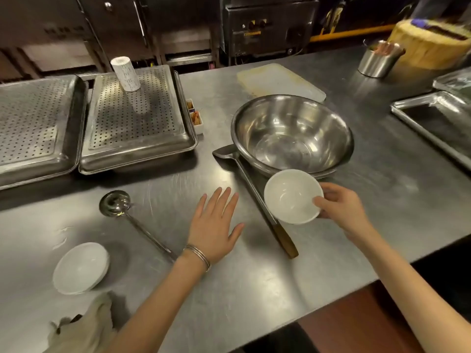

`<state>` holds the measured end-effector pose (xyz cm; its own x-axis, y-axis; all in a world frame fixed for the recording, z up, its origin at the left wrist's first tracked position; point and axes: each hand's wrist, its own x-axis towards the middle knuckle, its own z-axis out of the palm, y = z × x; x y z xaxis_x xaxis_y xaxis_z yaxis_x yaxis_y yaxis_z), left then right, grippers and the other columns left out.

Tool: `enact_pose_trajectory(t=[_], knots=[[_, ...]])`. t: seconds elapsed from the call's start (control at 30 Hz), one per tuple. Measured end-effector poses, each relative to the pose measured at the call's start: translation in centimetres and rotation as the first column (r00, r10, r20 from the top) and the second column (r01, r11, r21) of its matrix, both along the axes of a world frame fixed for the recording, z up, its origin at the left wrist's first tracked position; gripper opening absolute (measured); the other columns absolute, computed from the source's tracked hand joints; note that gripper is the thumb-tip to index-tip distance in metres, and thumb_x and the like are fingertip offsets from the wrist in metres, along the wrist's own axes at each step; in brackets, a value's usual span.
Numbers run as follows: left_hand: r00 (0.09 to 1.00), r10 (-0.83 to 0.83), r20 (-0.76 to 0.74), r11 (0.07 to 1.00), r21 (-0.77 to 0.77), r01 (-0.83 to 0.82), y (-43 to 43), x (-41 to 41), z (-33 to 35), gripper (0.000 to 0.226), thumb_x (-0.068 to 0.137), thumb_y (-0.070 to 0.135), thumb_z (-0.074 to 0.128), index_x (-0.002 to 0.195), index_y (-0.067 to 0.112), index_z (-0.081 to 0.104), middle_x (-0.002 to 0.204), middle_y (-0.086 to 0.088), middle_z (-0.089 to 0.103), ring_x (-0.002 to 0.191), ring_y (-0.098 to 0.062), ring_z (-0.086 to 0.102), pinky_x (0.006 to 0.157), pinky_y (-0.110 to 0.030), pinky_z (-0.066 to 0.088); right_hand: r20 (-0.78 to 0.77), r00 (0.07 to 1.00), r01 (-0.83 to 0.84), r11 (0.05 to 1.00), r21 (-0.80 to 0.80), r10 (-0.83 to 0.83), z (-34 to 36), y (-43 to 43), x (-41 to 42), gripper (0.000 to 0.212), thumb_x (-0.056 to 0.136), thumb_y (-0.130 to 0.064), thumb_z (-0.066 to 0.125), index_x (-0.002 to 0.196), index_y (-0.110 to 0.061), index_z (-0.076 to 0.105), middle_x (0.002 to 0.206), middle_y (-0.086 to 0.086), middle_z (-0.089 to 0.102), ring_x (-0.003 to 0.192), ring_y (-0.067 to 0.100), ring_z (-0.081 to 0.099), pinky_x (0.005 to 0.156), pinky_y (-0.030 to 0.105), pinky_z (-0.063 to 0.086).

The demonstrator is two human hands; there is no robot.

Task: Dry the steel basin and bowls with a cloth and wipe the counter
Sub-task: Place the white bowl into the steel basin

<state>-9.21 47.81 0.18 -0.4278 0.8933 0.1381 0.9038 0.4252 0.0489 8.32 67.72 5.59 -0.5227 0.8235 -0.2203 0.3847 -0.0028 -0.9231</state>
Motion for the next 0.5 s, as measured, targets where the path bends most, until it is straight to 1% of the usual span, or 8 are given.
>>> enact_pose_trajectory(t=[0.1,0.2,0.23,0.27,0.33,0.37,0.43,0.5], knots=[[1.000,0.025,0.006,1.000,0.013,-0.025,3.7,0.1,0.2,0.063,0.088,0.051,0.030,0.136,0.013,0.044,0.138,-0.009,0.049,0.130,-0.027,0.043,0.107,-0.043,0.021,-0.011,1.000,-0.008,1.000,0.018,0.008,0.5,4.0,-0.5,0.031,0.082,0.005,0.056,0.108,-0.012,0.064,0.093,0.007,0.068,0.081,0.019,0.066,0.056,0.023,0.057],[0.998,0.055,0.001,0.998,0.021,-0.055,8.2,-0.3,-0.2,0.064,0.088,0.052,0.027,0.136,0.012,0.045,0.137,-0.009,0.050,0.130,-0.026,0.043,0.111,-0.044,0.027,-0.009,0.999,-0.033,0.999,0.011,0.033,0.6,9.1,-2.4,0.028,0.084,0.006,0.055,0.106,-0.011,0.062,0.083,0.001,0.065,0.064,0.007,0.065,0.049,0.016,0.052],[0.997,0.075,0.004,0.997,0.026,-0.075,9.7,-0.4,-0.5,0.065,0.088,0.053,0.027,0.135,0.012,0.045,0.136,-0.010,0.051,0.129,-0.027,0.043,0.109,-0.045,0.028,-0.002,0.999,-0.044,0.999,0.004,0.044,0.3,11.0,-3.4,0.027,0.085,0.006,0.054,0.106,-0.011,0.060,0.081,0.001,0.064,0.057,0.004,0.064,0.047,0.016,0.051],[0.995,0.094,0.016,0.995,0.030,-0.094,11.3,-0.6,-0.7,0.065,0.088,0.053,0.028,0.135,0.012,0.046,0.136,-0.010,0.051,0.129,-0.027,0.044,0.108,-0.047,0.028,0.011,0.998,-0.057,0.998,0.003,0.057,-0.2,12.9,-4.3,0.027,0.085,0.006,0.055,0.106,-0.010,0.060,0.081,0.003,0.064,0.054,0.003,0.064,0.047,0.019,0.052],[0.992,0.118,0.036,0.993,0.024,-0.119,14.5,-0.9,-1.3,0.066,0.089,0.054,0.026,0.132,0.011,0.050,0.133,-0.011,0.054,0.127,-0.028,0.046,0.108,-0.047,0.029,0.042,0.996,-0.080,0.997,0.000,0.080,-1.5,16.9,-6.2,0.027,0.084,0.002,0.057,0.109,-0.005,0.060,0.084,0.007,0.066,0.058,0.013,0.064,0.057,0.031,0.058],[0.991,0.124,0.042,0.992,0.019,-0.125,16.1,-1.1,-1.7,0.067,0.091,0.055,0.022,0.130,0.011,0.052,0.131,-0.011,0.055,0.126,-0.028,0.047,0.109,-0.047,0.028,0.051,0.994,-0.091,0.996,-0.016,0.092,-2.1,18.6,-7.1,0.028,0.083,0.001,0.058,0.111,-0.005,0.059,0.084,0.006,0.066,0.061,0.017,0.064,0.060,0.033,0.059],[0.984,0.154,0.086,0.988,-0.002,-0.154,18.8,-1.5,-2.7,0.072,0.093,0.056,0.011,0.129,0.010,0.052,0.130,-0.011,0.056,0.127,-0.029,0.046,0.109,-0.046,0.021,0.058,0.991,-0.116,0.991,-0.068,0.120,-3.1,21.3,-9.0,0.032,0.082,0.001,0.058,0.113,-0.007,0.057,0.083,0.005,0.064,0.067,0.020,0.064,0.056,0.028,0.058],[0.971,0.204,0.128,0.979,-0.020,-0.203,20.6,-1.7,-4.0,0.075,0.093,0.057,0.007,0.130,0.010,0.052,0.130,-0.011,0.056,0.128,-0.028,0.044,0.109,-0.045,0.018,0.064,0.987,-0.142,0.985,-0.101,0.149,-4.2,23.1,-10.7,0.036,0.080,0.004,0.057,0.115,-0.008,0.056,0.084,0.009,0.062,0.069,0.023,0.064,0.055,0.028,0.058]])
